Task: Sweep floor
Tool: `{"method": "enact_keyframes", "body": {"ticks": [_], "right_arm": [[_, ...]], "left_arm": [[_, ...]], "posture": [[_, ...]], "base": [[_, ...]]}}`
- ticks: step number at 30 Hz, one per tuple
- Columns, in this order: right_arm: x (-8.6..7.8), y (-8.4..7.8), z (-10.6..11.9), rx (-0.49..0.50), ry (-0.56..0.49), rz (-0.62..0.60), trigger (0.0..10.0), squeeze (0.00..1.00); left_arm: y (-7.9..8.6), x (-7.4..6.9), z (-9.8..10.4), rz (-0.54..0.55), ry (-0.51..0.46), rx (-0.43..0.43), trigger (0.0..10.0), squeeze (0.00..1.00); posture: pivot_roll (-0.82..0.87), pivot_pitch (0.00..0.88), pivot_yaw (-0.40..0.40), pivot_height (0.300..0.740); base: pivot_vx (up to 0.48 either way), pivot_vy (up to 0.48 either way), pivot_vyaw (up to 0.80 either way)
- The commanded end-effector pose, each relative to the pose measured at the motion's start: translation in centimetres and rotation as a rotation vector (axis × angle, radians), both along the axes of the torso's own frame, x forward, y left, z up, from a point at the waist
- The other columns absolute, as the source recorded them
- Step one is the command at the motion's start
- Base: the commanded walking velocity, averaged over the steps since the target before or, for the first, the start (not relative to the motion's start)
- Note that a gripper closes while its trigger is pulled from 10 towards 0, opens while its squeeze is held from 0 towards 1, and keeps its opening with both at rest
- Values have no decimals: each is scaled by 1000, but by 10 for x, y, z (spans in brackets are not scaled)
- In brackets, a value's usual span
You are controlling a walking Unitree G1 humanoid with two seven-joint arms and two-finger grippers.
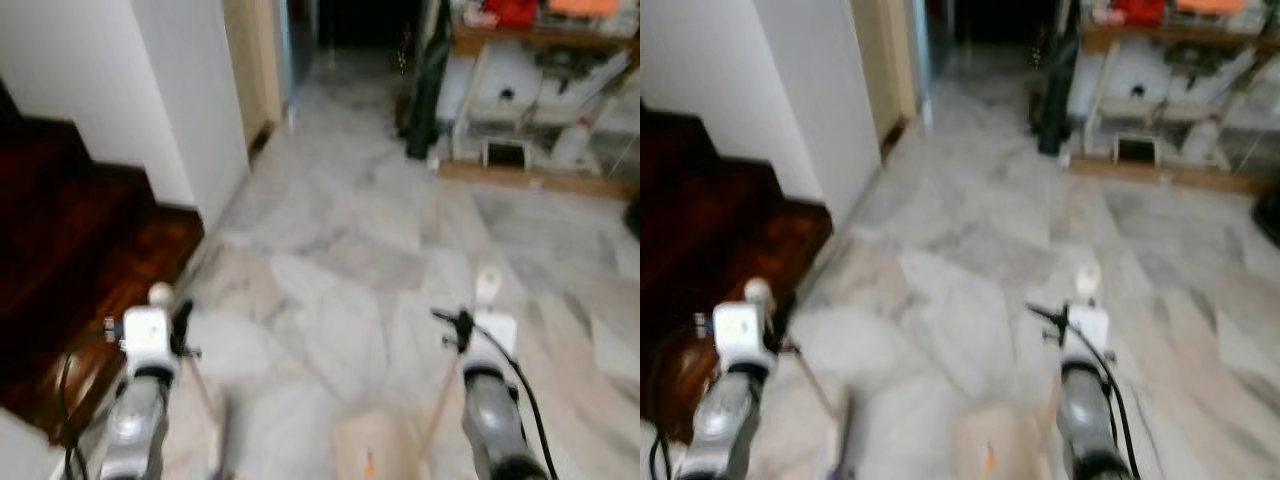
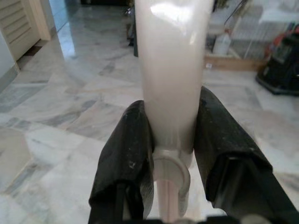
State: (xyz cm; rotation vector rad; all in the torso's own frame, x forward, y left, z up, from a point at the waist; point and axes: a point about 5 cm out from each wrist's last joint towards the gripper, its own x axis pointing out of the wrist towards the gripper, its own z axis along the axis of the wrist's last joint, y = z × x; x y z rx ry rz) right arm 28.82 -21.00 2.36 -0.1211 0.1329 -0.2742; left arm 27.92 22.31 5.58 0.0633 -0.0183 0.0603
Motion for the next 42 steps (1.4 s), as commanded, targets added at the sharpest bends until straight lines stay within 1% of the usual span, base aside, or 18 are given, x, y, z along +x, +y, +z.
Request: {"method": "enact_keyframes", "body": {"ticks": [1,2,5,7,11,16,22,28,37,42], "right_arm": [[8,8,9,13,-52,7,10000,0],[8,8,9,13,-52,7,10000,0],[8,8,10,18,-65,-9,10000,0],[7,7,10,20,-69,-18,10000,0],[6,6,9,21,-68,-35,10000,0],[6,7,9,23,-73,-38,10000,0],[8,8,12,31,-80,-34,10000,0],[11,12,11,39,-63,-13,10000,0],[15,14,14,40,-59,10,10000,0],[13,15,11,36,-51,20,10000,0]], "left_arm": [[12,2,5,11,-4,45,10000,0],[12,2,5,11,-4,45,10000,0],[12,6,6,-14,6,56,10000,0],[11,9,7,-28,8,59,10000,0],[11,12,9,-45,7,61,10000,0],[10,13,9,-52,7,63,10000,0],[12,14,12,-45,1,67,10000,0],[17,12,16,-8,-28,64,10000,0],[21,7,14,22,-33,66,10000,0],[20,5,11,29,-31,58,10000,0]], "posture": [[-154,0,63,740],[-154,0,63,740],[-206,0,113,740],[-213,0,125,740],[-222,0,136,740],[-224,0,139,740],[-141,0,119,740],[-75,0,83,740],[-53,0,53,740],[-58,0,45,740]], "base": [[368,0,0],[368,0,0],[368,0,0],[369,0,0],[369,0,0],[368,0,0],[368,0,0],[369,0,0],[369,0,0],[369,0,0]]}}
